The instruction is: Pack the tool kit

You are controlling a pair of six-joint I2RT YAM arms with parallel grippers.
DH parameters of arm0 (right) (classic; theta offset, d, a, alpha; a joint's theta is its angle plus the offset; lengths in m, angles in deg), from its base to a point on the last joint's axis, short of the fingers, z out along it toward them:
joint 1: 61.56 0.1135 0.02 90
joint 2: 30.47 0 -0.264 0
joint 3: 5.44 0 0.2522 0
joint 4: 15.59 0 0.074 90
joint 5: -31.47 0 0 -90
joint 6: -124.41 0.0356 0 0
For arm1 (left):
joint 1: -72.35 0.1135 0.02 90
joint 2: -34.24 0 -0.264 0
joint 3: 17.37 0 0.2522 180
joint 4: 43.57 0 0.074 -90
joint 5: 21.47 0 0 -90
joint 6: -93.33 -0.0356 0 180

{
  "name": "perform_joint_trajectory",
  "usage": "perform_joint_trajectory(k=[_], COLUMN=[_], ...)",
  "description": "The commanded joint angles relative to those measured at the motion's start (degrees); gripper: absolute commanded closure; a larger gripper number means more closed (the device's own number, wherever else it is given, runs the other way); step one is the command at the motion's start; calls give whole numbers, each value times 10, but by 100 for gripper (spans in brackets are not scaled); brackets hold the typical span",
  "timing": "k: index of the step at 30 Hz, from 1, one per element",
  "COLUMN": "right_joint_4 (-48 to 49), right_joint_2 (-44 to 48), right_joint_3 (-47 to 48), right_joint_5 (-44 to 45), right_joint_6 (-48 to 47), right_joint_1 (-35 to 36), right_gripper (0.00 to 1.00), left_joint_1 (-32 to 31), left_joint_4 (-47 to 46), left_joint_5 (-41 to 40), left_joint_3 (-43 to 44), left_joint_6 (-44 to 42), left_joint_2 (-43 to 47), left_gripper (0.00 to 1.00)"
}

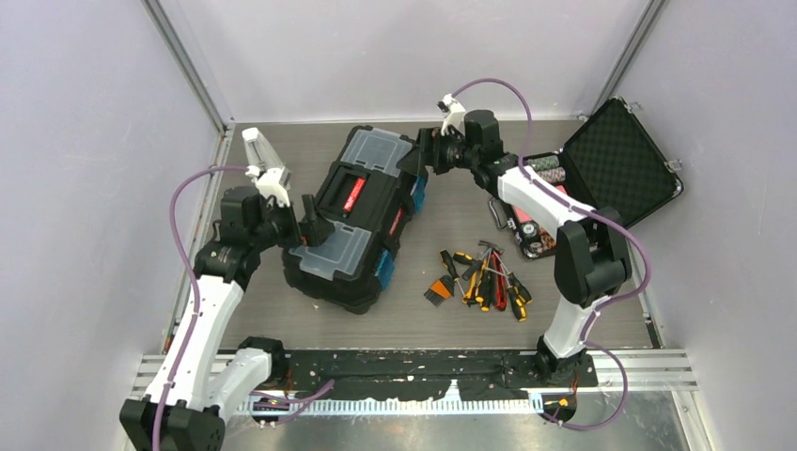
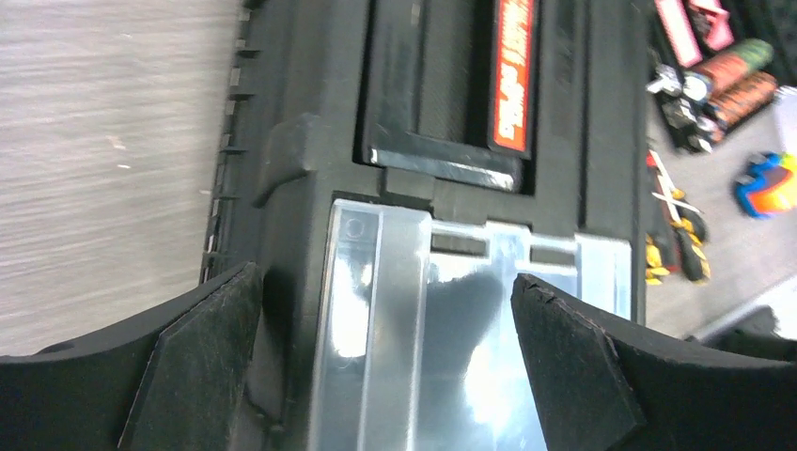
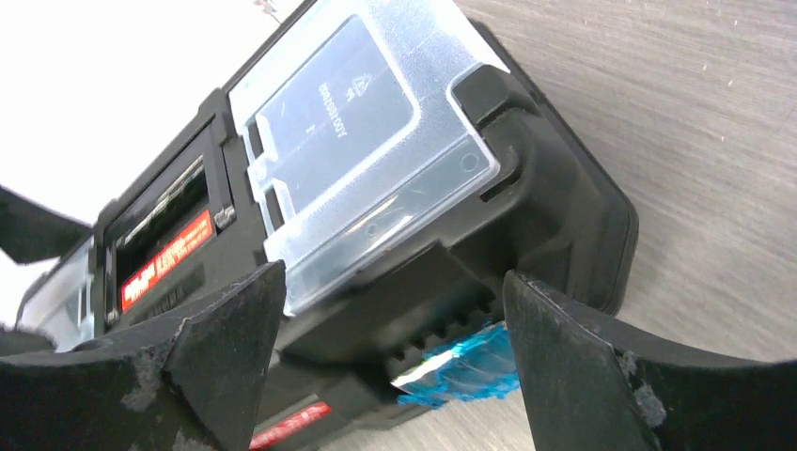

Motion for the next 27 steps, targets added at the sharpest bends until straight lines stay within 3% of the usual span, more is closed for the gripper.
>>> perform_joint_trajectory(k=[1,5,10,12,15,18,21,27], right_joint_4=[-6,-53,-65,-23,119,174,182,337], right_joint_2=[-34,-13,115,183,274,340,360,372], right_joint_3=[81,95,25,-39,-193,-282,-319,-462], right_joint_5=[-28,10,103,125,145,122,59,11], right_joint_6=[-11,-37,-56,-46,13,51,115,274], right_joint_1=[14,12,3,-1,-17,-25,-26,1], right_gripper=[11,10,2,4,5,5,5,1], left_joint_1=[-35,-35,-35,-35,-35,-36,-36,-37], left_joint_4=[34,83,112,121,124,113,89,68], left_joint_5=[101,4,-92,-102,-100,-83,-58,-37], left_joint_3=[-12,31,91,110,129,136,132,133], left_joint_6=[73,37,-8,-24,-41,-39,-28,-26], left_joint_2=[26,43,45,32,6,-20,-42,-78], left_gripper=[1,1,1,1,1,1,1,1])
